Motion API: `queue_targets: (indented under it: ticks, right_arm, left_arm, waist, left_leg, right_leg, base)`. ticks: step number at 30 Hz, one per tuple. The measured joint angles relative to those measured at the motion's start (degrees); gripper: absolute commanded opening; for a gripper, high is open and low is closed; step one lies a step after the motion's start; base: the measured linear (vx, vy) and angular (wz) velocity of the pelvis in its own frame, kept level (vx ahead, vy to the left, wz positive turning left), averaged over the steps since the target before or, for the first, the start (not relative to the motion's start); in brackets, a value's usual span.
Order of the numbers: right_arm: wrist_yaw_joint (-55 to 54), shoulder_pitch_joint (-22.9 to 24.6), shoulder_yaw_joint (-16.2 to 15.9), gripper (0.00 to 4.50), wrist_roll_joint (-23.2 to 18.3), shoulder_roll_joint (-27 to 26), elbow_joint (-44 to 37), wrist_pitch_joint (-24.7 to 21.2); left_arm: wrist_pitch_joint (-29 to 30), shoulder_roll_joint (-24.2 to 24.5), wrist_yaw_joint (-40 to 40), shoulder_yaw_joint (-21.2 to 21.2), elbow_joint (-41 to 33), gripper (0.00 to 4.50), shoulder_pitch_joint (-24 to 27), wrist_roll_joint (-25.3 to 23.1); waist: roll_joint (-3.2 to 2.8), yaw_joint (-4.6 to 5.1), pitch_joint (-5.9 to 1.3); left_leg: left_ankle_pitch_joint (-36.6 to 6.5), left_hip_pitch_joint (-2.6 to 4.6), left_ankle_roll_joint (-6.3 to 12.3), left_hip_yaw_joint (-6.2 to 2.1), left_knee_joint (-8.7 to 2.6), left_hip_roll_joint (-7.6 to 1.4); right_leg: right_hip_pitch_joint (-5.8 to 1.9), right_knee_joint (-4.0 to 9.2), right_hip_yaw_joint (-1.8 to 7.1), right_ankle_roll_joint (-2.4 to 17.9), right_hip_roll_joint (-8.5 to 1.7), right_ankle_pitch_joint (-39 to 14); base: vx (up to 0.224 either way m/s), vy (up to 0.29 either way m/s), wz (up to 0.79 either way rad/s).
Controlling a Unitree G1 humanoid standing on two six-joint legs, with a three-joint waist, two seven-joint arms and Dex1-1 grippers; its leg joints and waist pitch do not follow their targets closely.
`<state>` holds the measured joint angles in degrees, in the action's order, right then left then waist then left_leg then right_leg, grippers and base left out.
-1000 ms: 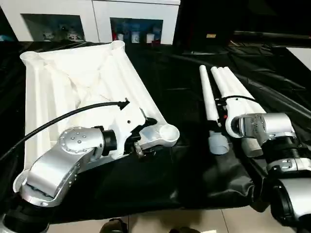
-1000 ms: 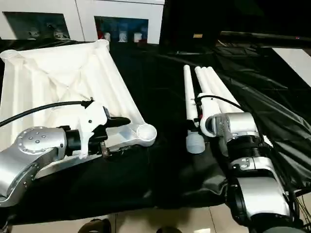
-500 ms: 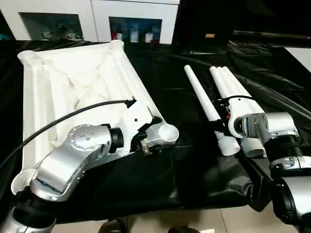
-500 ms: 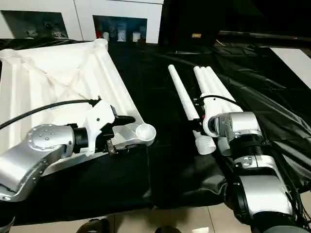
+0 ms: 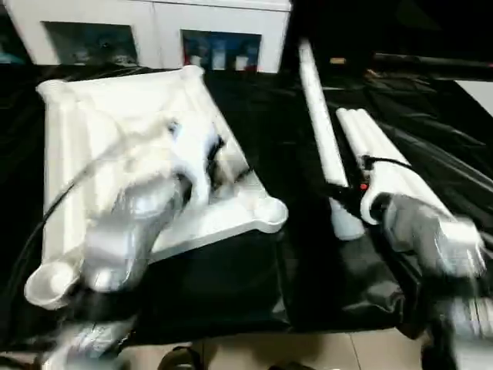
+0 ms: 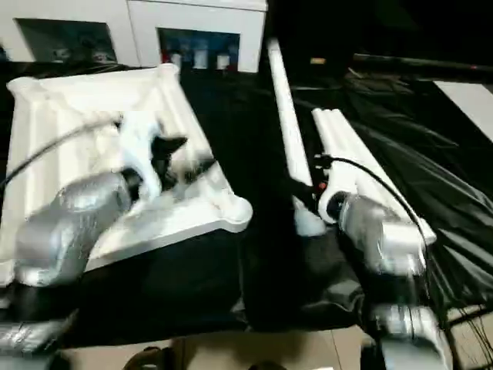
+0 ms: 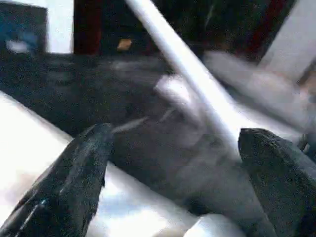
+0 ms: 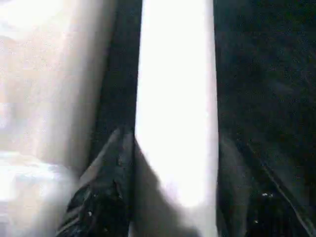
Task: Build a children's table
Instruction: Pick table leg
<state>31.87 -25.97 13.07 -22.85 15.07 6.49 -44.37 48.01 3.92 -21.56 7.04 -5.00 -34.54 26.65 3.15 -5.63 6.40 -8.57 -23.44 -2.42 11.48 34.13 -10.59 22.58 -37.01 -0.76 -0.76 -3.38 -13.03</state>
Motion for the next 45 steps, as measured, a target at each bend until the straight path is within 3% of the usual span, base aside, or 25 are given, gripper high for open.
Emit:
queue_targets:
  ticks: [2,4,7,12,20,23,27,28,32,34,45]
  right_arm:
    - [4.53,2.97,1.69,1.83,-6.32,-0.94,-7.57,-0.99]
    - [8.27,6.34,2.98,1.83,-11.90,-0.77,-13.80,-2.82]
    - [10.86,9.76,3.40,1.83,-16.59,-0.09,-18.59,-4.31]
    - [11.16,10.71,3.53,1.83,-20.07,0.14,-22.61,-4.97]
    - [10.75,10.79,4.24,1.83,-23.79,1.44,-24.49,-6.76]
    - [9.79,10.75,3.51,1.83,-23.08,2.01,-24.49,-6.34]
    - [7.43,10.61,-1.48,1.83,-16.49,3.74,-24.81,-4.28]
    - [6.67,10.56,-2.83,1.83,-14.93,3.70,-25.23,-3.76]
    - [-0.92,7.68,-8.60,1.83,-7.21,2.26,-25.49,-0.35]
    - [-3.08,6.97,-10.35,1.83,-4.77,1.81,-25.50,0.35]
    - [-4.07,5.98,-13.87,1.83,-0.44,2.40,-24.38,3.44]
  left_arm:
    - [3.71,-4.33,1.80,3.91,2.73,4.50,-3.96,7.02]
    - [6.06,-6.62,0.96,4.43,5.52,4.50,-7.08,11.58]
    - [7.07,-8.72,0.22,4.44,9.07,4.50,-10.23,12.68]
    - [9.66,-10.90,-0.18,4.49,9.83,4.50,-11.82,14.49]
    - [11.64,-10.80,0.05,5.50,9.78,4.50,-12.47,18.23]
    - [11.16,-10.27,1.36,5.33,9.67,4.21,-12.46,16.68]
    - [8.27,-9.01,4.69,4.08,9.62,4.01,-12.47,12.86]
    - [7.54,-8.83,5.67,4.07,9.59,3.76,-12.47,12.23]
    - [3.77,-8.92,10.59,4.45,8.56,3.66,-12.47,9.26]
    - [3.15,-8.94,11.95,4.56,8.41,3.32,-12.46,8.51]
    - [3.88,-10.34,13.20,6.63,7.48,2.52,-12.42,10.74]
  waist:
    - [0.06,-0.67,-0.08]
    - [0.21,-1.14,-0.18]
    - [0.31,-1.14,-0.27]
    - [0.30,-0.58,-0.29]
    - [0.72,-0.73,-0.57]
    - [0.85,-0.75,-0.66]
    - [1.03,-0.75,-0.75]
    - [1.03,-0.76,-0.75]
    - [1.05,-0.40,-0.74]
    - [1.07,-0.50,-0.75]
    - [1.08,-0.65,-0.75]
  left_leg:
    - [-0.11,-0.01,0.20,0.02,0.21,-0.01]
    - [-0.17,-0.06,0.32,0.03,0.34,-0.01]
    - [-0.11,-0.01,0.44,0.02,0.45,-0.01]
    - [-0.06,0.23,0.38,0.02,0.49,-0.01]
    - [0.01,0.28,0.27,0.00,0.46,-0.06]
    - [0.01,0.27,0.27,0.00,0.46,-0.06]
    - [0.01,0.24,0.27,0.00,0.40,-0.07]
    - [0.01,0.23,0.27,0.00,0.40,-0.07]
    - [0.01,0.21,0.27,0.00,0.38,-0.07]
    - [0.01,0.20,0.27,0.00,0.37,-0.07]
    - [0.00,0.13,0.28,0.00,0.38,-0.06]
  right_leg:
    - [-0.05,0.01,0.01,0.00,-0.02,0.00]
    - [-0.08,0.02,0.01,0.00,-0.04,0.00]
    - [-0.22,0.04,0.00,-0.06,-0.08,0.09]
    - [-0.32,0.08,-0.03,-0.11,-0.13,0.38]
    - [-0.37,0.09,-0.09,-0.19,-0.12,0.43]
    - [-0.39,0.14,-0.09,-0.20,-0.12,0.44]
    - [-0.39,0.28,-0.10,-0.29,-0.11,0.48]
    - [-0.39,0.32,-0.10,-0.30,-0.11,0.48]
    - [-0.38,0.37,-0.10,-0.34,-0.10,0.51]
    - [-0.38,0.39,-0.11,-0.35,-0.11,0.51]
    - [-0.40,0.53,-0.09,-0.52,-0.10,0.66]
  base:
    - [0.000,0.000,0.00]
    - [0.000,0.000,0.00]
    - [0.000,0.000,0.00]
    - [0.000,0.000,0.00]
    - [0.000,0.000,0.00]
    - [0.000,0.000,0.00]
    - [0.000,0.000,0.00]
    - [0.000,0.000,0.00]
    - [0.000,0.000,0.00]
    - [0.000,0.000,0.00]
    - [0.000,0.000,0.00]
